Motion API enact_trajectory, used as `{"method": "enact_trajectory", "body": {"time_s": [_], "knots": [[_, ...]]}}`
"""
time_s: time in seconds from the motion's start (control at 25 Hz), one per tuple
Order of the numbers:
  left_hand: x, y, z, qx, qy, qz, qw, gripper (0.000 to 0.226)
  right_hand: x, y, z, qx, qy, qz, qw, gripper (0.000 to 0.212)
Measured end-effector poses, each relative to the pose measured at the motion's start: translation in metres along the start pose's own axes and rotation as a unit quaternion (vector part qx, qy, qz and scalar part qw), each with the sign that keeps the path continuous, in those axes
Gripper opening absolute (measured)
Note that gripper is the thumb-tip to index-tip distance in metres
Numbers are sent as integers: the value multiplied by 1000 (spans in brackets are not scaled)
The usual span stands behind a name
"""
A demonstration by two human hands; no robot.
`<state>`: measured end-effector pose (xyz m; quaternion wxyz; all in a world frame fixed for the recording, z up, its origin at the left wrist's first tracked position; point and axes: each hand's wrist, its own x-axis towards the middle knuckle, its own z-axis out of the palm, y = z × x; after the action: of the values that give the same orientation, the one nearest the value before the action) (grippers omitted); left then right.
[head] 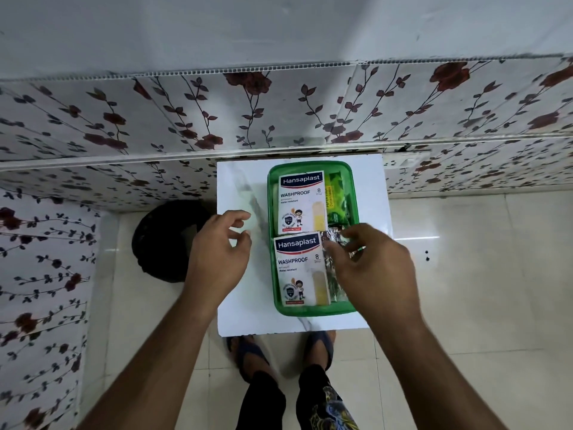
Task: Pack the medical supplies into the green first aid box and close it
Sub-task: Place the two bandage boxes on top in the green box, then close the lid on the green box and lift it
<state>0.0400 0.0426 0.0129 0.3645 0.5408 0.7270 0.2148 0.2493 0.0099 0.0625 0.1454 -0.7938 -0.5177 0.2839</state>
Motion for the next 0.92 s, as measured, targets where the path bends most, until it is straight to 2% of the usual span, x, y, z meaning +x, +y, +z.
{"method": "enact_trajectory", "body": {"time_s": [0.08, 0.12, 0.2, 0.24, 0.32, 0.52, 0.72, 0.92], "knots": [[3, -8, 2, -14, -34, -67, 997, 24, 5, 13, -11, -10, 52, 9, 999, 30], [4, -11, 5, -13, -57, -91, 994, 22, 8, 20, -13, -22, 40, 23, 999, 32], [6, -13, 15, -4, -102, -107, 989, 17, 16, 29, -7, -53, -37, 36, 997, 36], [7, -11, 21, 2, -120, -110, 987, 16, 19, 32, -2, -66, -67, 26, 995, 33], [12, -9, 32, 11, -136, -117, 984, 16, 22, 34, 7, -90, -77, -14, 993, 22], [20, 0, 46, 74, -110, -114, 985, 8, 20, 42, 2, -70, -51, -42, 995, 17], [17, 12, 50, 117, -134, -113, 978, 29, 14, 60, -27, -1, -15, -3, 1000, 18], [5, 35, -22, 115, -46, -102, 987, 26, 13, 66, -40, -1, -36, 6, 999, 17]]}}
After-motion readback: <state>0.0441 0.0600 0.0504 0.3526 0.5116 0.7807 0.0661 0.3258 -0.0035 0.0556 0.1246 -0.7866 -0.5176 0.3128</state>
